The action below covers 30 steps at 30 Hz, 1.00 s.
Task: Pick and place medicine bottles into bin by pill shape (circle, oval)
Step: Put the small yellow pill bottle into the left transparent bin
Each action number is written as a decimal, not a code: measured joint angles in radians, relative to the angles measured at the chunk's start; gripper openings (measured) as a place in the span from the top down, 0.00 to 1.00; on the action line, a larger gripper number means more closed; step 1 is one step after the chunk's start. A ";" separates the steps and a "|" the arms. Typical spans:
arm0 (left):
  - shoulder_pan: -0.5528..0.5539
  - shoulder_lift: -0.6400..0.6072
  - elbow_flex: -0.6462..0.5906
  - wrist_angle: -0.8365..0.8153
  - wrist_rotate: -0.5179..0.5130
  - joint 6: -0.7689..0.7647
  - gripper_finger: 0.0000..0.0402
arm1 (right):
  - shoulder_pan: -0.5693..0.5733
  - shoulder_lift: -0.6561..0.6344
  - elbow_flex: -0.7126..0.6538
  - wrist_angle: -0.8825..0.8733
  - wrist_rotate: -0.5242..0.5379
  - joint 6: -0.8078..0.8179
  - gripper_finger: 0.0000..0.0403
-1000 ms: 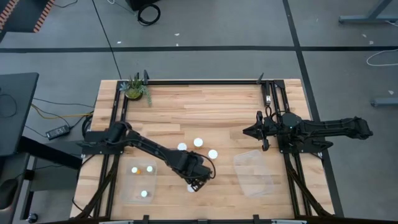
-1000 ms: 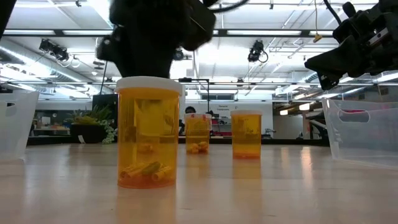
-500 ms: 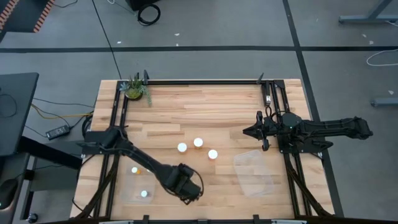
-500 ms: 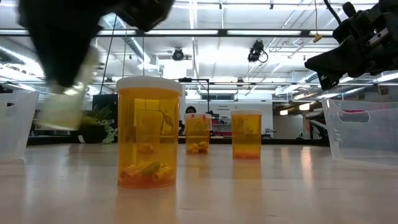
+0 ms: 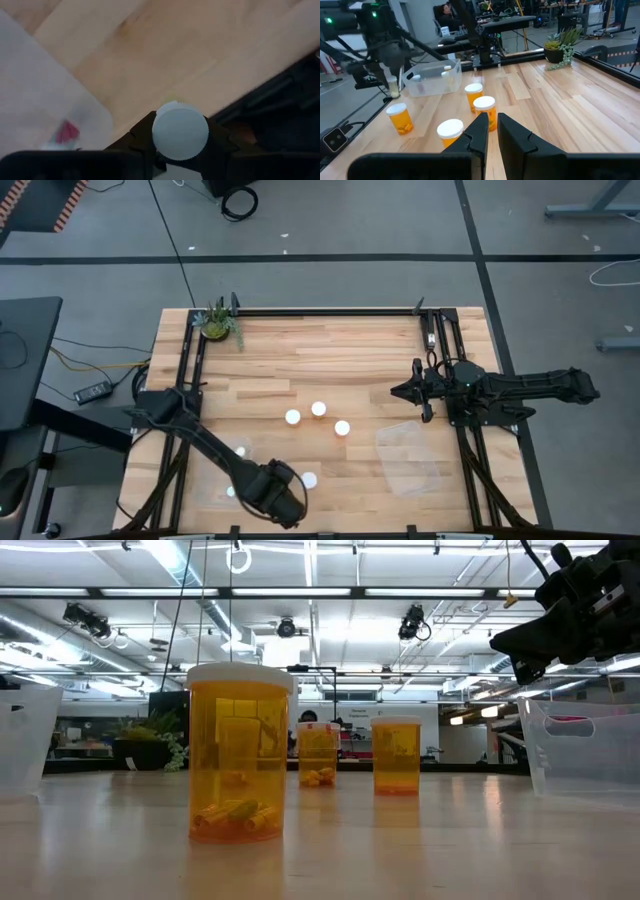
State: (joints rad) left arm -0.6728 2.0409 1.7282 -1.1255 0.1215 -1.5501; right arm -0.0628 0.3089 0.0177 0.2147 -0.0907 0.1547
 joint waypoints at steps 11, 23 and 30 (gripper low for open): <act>-0.099 -0.088 0.000 -0.131 -0.074 -0.188 0.70 | 0.000 0.000 0.000 -0.006 0.000 0.000 0.88; -0.230 -0.106 0.000 -0.322 -0.080 -0.410 0.70 | 0.000 0.000 0.000 -0.006 0.000 0.000 0.88; -0.299 -0.105 0.000 -0.359 -0.091 -0.544 0.72 | 0.000 0.000 0.000 -0.006 0.000 0.000 0.88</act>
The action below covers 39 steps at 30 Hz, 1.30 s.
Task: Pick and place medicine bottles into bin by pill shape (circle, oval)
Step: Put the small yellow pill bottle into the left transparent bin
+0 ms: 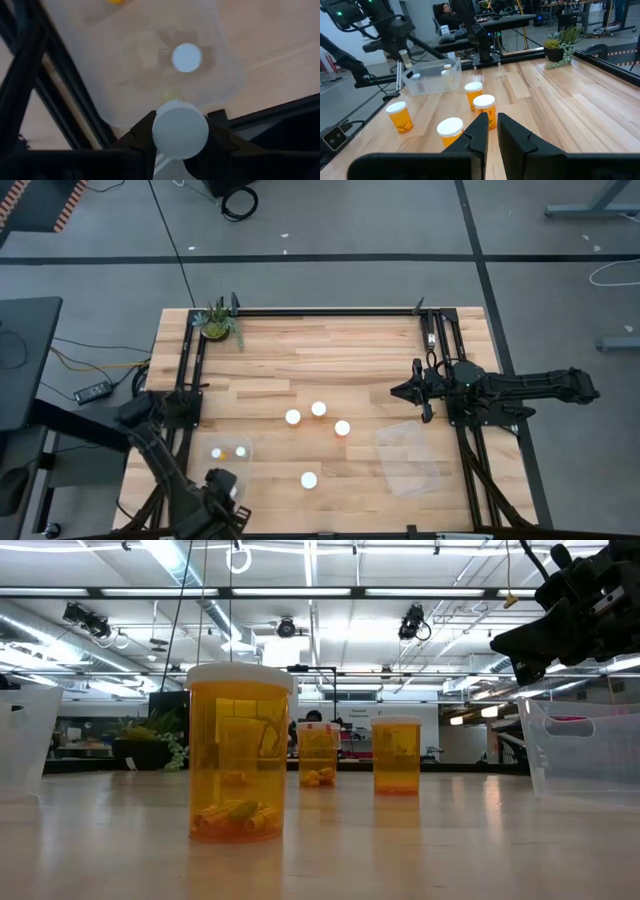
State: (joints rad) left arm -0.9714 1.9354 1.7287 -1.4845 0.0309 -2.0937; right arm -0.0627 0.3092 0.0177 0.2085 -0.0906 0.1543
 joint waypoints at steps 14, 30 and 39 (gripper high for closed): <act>-0.053 0.002 -0.113 -0.023 -0.052 -0.112 0.70 | 0.000 0.000 0.000 0.000 0.000 0.000 0.88; 0.006 0.002 -0.200 -0.003 -0.130 -0.020 0.71 | 0.000 0.000 0.000 0.000 0.000 0.000 0.88; 0.056 0.002 -0.200 -0.044 -0.201 0.091 0.71 | 0.000 0.000 0.000 0.000 0.000 0.000 0.88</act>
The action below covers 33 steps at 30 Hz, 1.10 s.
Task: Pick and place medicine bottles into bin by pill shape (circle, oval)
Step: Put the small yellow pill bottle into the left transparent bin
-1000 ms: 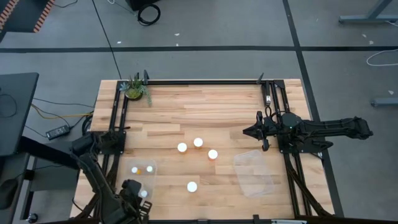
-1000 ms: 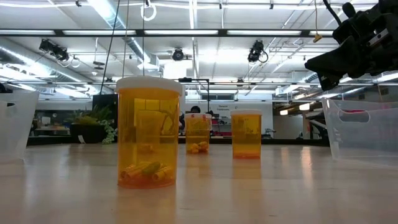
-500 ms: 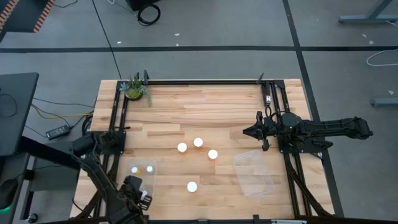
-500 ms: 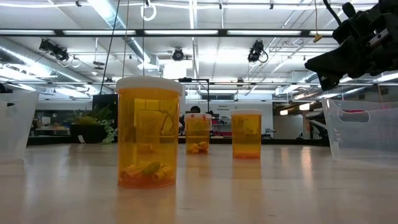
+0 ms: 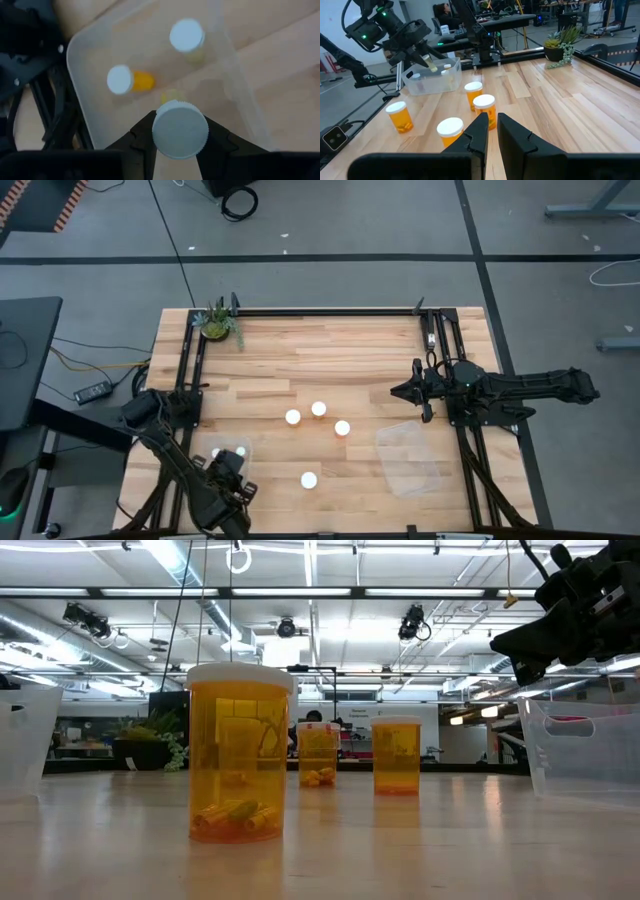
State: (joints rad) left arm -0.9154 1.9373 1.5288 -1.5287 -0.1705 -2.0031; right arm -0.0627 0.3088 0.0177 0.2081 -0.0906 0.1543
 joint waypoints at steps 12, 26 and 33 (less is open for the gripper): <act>-0.001 -0.002 -0.071 0.065 -0.019 0.010 0.72 | 0.000 0.000 0.000 0.000 0.000 0.000 0.88; 0.010 -0.019 -0.195 0.273 0.008 0.049 0.71 | 0.000 0.000 0.000 0.000 0.000 0.000 0.88; 0.010 -0.020 -0.195 0.285 0.010 0.051 0.71 | 0.000 0.000 0.000 0.000 0.000 0.000 0.88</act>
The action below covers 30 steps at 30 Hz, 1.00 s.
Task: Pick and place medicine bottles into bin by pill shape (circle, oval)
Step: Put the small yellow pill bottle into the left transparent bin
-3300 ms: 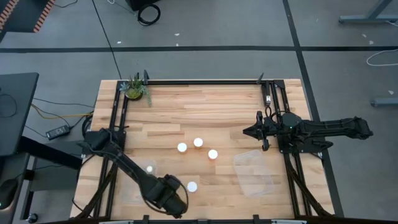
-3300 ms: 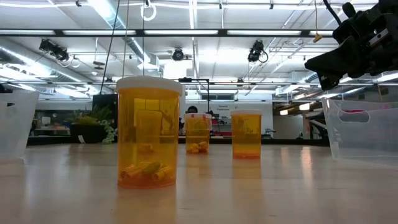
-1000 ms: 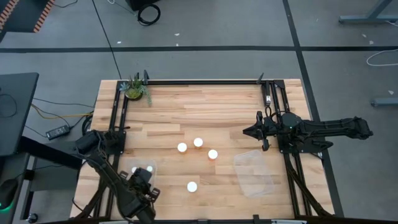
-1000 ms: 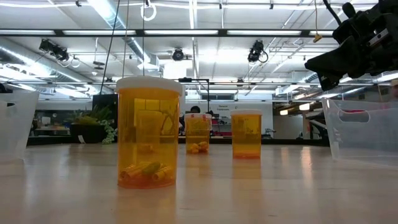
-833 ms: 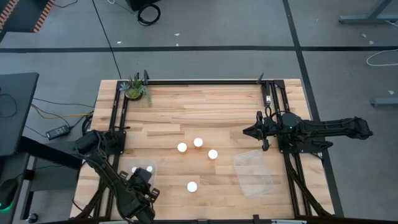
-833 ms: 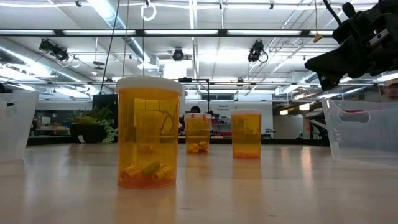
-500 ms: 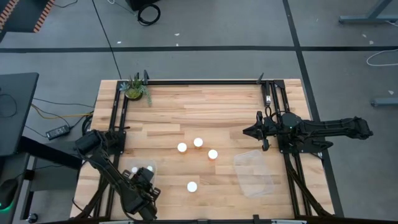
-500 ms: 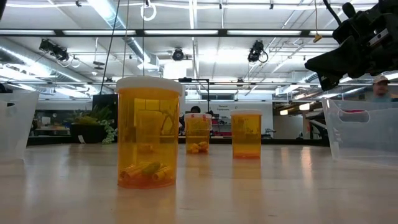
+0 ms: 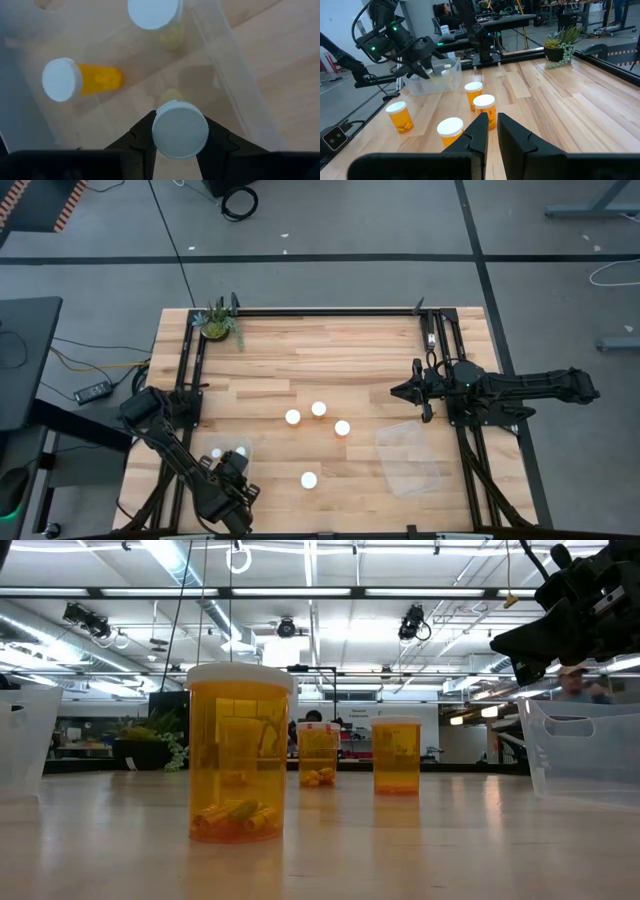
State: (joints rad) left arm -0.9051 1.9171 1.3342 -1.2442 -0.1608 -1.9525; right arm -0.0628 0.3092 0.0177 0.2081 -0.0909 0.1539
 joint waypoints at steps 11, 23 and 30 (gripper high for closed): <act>0.005 0.000 0.000 -0.001 0.000 0.001 0.71 | 0.000 0.000 0.000 0.000 0.000 0.000 0.88; 0.006 0.000 0.000 -0.006 0.000 0.000 0.61 | 0.000 0.000 0.000 0.000 0.000 0.000 0.88; 0.005 0.000 0.000 -0.007 0.000 0.000 0.59 | 0.000 0.000 0.000 0.000 0.000 0.001 0.88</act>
State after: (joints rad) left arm -0.8997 1.9169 1.3342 -1.2516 -0.1604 -1.9520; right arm -0.0626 0.3088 0.0177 0.2081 -0.0908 0.1551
